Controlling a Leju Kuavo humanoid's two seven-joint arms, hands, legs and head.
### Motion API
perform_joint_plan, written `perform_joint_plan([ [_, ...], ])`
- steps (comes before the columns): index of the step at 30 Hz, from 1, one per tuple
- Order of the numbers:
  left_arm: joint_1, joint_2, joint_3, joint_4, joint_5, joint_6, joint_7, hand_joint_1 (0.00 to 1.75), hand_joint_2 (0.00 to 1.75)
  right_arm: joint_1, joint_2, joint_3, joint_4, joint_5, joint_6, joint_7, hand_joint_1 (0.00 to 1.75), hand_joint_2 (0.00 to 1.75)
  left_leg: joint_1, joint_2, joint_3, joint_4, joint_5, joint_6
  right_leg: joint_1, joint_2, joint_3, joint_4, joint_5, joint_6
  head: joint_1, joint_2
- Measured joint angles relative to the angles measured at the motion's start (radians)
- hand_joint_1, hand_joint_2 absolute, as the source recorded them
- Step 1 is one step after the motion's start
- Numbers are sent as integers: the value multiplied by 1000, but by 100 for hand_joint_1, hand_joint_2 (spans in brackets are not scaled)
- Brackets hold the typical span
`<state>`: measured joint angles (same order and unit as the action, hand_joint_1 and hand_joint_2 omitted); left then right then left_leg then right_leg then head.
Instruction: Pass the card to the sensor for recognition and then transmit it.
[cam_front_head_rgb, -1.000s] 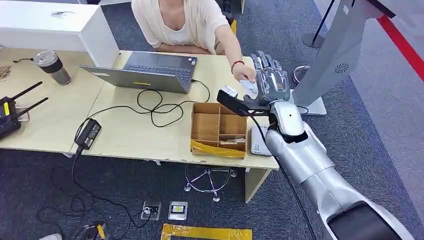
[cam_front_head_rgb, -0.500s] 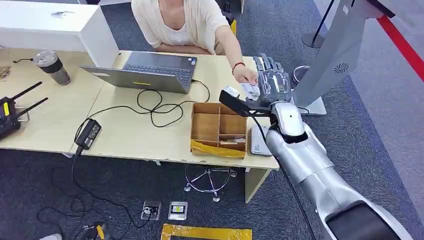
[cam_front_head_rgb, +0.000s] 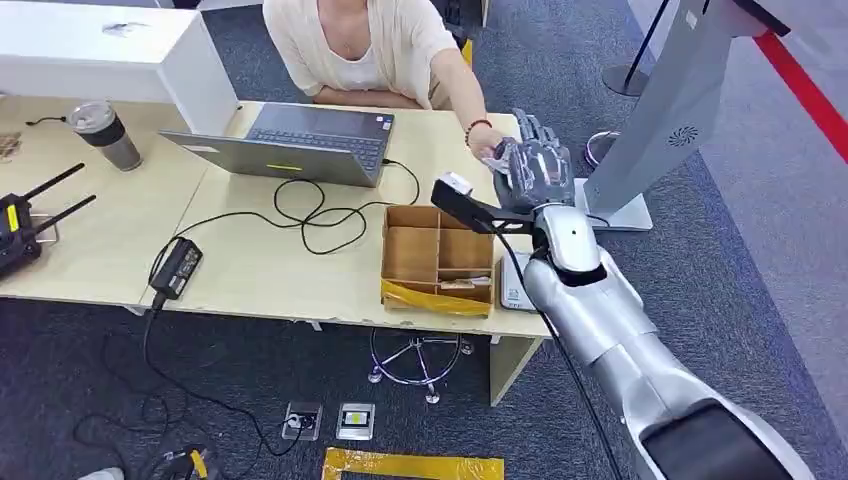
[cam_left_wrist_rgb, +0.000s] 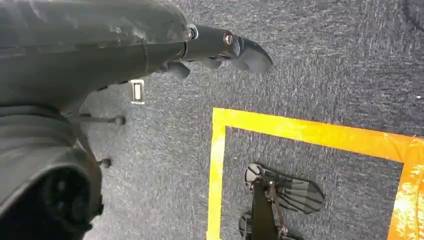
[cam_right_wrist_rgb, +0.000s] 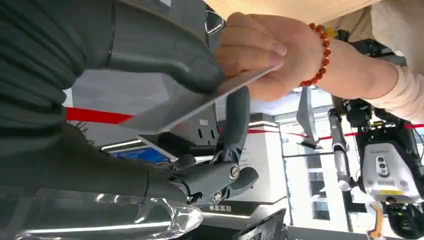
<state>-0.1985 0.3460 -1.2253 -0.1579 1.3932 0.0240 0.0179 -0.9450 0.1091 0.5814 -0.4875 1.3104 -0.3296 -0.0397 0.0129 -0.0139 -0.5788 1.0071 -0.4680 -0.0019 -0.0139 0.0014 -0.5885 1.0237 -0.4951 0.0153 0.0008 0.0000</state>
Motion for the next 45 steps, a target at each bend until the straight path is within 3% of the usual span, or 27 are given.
perform_joint_plan([
  [25,1,-9,1,0,53,40,42,0,0,0,39,-4,50,3,2,-31,175,175,0,0,0,0,0,0,0,0,0,0,0,0,0,0],
  [33,2,-9,2,0,67,53,72,0,0,40,-17,-4,63,18,2,-22,175,175,0,0,1,0,0,0,0,0,-1,-1,0,0,0,0],
  [40,5,-9,2,0,74,58,79,0,0,80,-120,-5,77,36,-3,-65,175,175,0,0,0,0,0,0,0,0,0,-1,0,0,0,0],
  [45,5,-4,2,0,77,58,85,0,0,118,-141,-3,80,47,-10,-92,175,175,1,3,1,0,-1,-2,0,1,0,0,0,0,0,0],
])
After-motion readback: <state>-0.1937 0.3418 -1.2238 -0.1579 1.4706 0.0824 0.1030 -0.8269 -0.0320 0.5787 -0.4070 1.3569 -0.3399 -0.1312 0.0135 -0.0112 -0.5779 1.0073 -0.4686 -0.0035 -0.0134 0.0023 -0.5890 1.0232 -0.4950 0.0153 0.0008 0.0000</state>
